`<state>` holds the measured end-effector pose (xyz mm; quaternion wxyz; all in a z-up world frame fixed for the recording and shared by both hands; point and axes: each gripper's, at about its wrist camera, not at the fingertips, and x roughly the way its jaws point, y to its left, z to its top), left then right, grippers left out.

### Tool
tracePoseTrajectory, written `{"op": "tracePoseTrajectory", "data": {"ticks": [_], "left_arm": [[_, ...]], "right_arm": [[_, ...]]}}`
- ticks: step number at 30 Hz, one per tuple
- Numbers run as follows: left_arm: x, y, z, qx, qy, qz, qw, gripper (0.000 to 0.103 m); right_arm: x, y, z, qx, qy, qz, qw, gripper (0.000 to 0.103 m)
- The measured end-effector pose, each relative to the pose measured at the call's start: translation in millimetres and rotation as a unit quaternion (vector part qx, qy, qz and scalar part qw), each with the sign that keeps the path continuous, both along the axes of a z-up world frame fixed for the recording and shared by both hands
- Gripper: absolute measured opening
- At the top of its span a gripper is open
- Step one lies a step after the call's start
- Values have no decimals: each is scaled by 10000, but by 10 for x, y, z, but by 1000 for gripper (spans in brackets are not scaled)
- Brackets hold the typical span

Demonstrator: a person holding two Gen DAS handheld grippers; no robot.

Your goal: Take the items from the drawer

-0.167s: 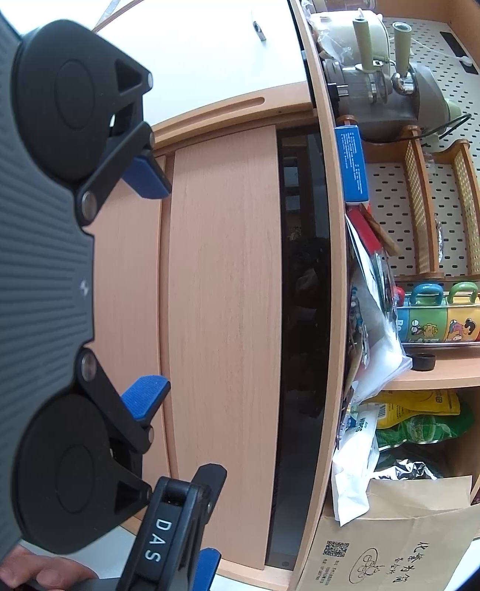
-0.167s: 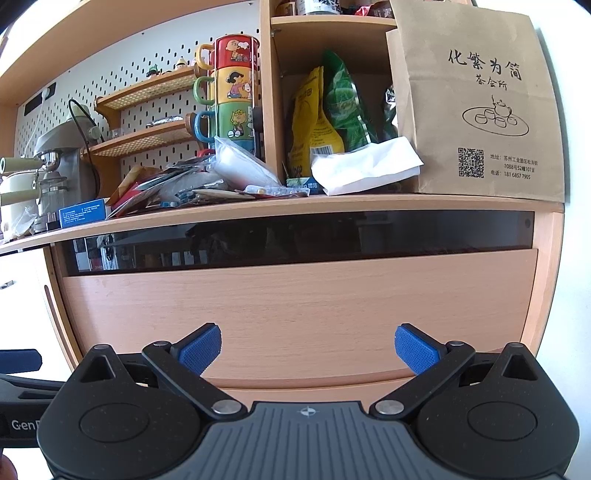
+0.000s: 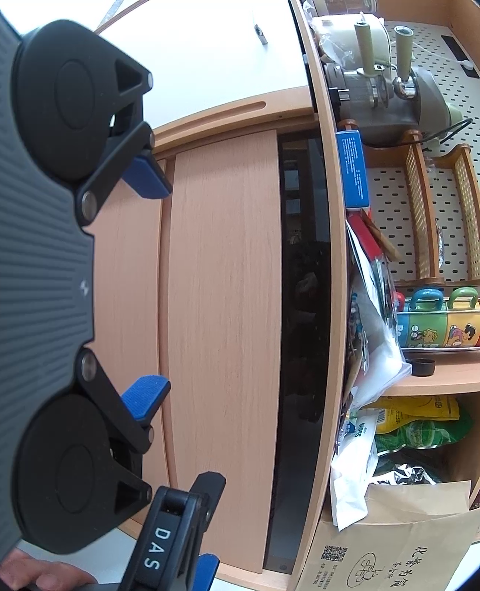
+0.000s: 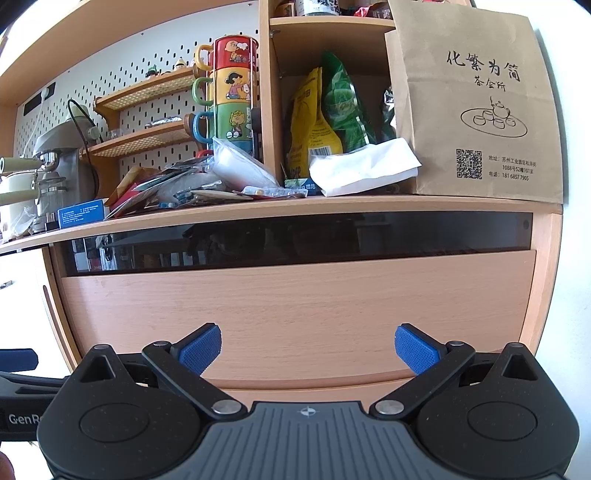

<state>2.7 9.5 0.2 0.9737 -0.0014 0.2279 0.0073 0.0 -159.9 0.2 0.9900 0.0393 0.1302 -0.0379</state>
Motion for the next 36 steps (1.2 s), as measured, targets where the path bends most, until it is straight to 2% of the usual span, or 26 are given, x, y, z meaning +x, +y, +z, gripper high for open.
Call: {"op": "tracePoseTrajectory", "data": {"ticks": [5, 17, 24, 36], "left_arm": [[83, -39, 25, 142, -55, 67, 9999, 103], [474, 139, 70, 333, -267, 88, 9990, 103], [678, 200, 38, 277, -129, 126, 9995, 103], [711, 263, 3, 120, -69, 125, 9998, 103]], "right_arm": [[27, 19, 7, -86, -65, 29, 9999, 103], [296, -3, 81, -1022, -316, 123, 9942, 103], [437, 49, 48, -1053, -211, 331, 9937, 103], [542, 19, 44, -814, -97, 378, 9959, 103]]}}
